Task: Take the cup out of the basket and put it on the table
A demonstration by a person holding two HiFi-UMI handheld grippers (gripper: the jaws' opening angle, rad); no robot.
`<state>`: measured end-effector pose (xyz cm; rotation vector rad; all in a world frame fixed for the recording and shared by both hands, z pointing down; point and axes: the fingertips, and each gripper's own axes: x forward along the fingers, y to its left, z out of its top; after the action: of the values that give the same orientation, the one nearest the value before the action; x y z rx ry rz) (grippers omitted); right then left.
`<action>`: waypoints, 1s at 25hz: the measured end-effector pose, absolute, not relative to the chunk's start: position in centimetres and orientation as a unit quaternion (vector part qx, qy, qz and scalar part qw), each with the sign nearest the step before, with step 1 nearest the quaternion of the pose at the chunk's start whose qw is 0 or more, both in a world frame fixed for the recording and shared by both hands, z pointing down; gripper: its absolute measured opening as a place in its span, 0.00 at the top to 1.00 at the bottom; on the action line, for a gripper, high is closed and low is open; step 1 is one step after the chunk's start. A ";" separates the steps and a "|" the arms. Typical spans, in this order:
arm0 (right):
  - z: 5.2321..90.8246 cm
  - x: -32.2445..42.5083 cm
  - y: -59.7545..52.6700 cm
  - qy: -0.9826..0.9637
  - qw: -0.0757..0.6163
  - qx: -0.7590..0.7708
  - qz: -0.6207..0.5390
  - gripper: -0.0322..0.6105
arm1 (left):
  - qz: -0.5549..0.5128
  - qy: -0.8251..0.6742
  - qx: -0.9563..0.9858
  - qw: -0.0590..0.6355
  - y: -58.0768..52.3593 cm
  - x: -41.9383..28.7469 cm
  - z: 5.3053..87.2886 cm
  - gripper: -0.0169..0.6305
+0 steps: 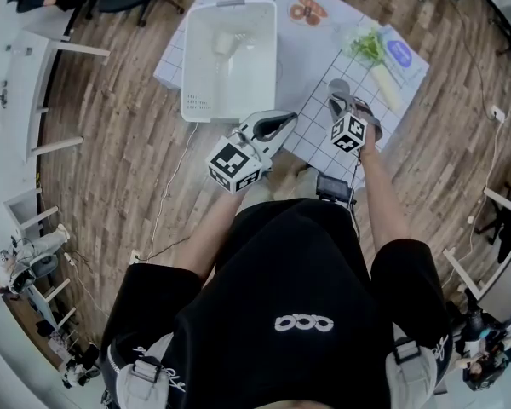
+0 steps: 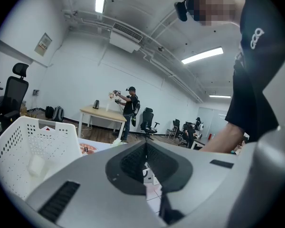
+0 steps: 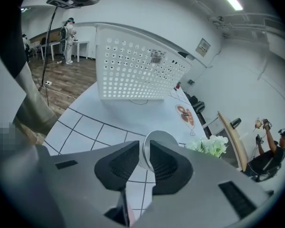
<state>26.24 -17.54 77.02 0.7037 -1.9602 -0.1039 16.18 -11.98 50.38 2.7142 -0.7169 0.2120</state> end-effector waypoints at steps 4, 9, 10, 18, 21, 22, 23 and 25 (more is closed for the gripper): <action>76.1 26.6 -17.0 -0.812 0.507 0.285 -0.050 0.82 | 0.071 -0.254 0.951 0.160 -11.6 15.8 50.1 0.96; 70.6 27.1 -17.1 -0.809 0.480 0.326 -0.093 0.80 | 0.066 -0.262 0.950 0.153 -11.4 14.7 49.6 0.96; 69.0 27.2 -17.1 -0.809 0.470 0.338 -0.104 0.80 | 0.064 -0.265 0.950 0.152 -11.3 14.4 49.5 0.96; 58.2 26.1 -12.5 -0.833 0.367 0.406 -0.083 0.83 | 0.053 -0.284 0.947 0.144 -9.6 12.3 49.0 0.96; 55.4 25.1 -10.1 -0.850 0.314 0.422 -0.028 0.89 | 0.046 -0.289 0.946 0.140 -8.9 11.6 48.7 0.96; 54.5 24.8 -9.4 -0.855 0.295 0.426 -0.009 0.89 | 0.044 -0.292 0.945 0.138 -8.6 11.4 48.6 0.96; 53.8 24.4 -8.7 -0.860 0.276 0.428 0.011 0.90 | 0.041 -0.295 0.945 0.136 -8.4 11.1 48.5 0.96; 52.2 23.5 -7.4 -0.872 0.231 0.429 0.050 0.91 | 0.035 -0.299 0.944 0.134 -8.0 10.6 48.2 0.96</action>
<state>23.53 -7.38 52.16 1.1809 -2.3979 0.1367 10.60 -7.99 48.23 2.7357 -0.8677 0.1007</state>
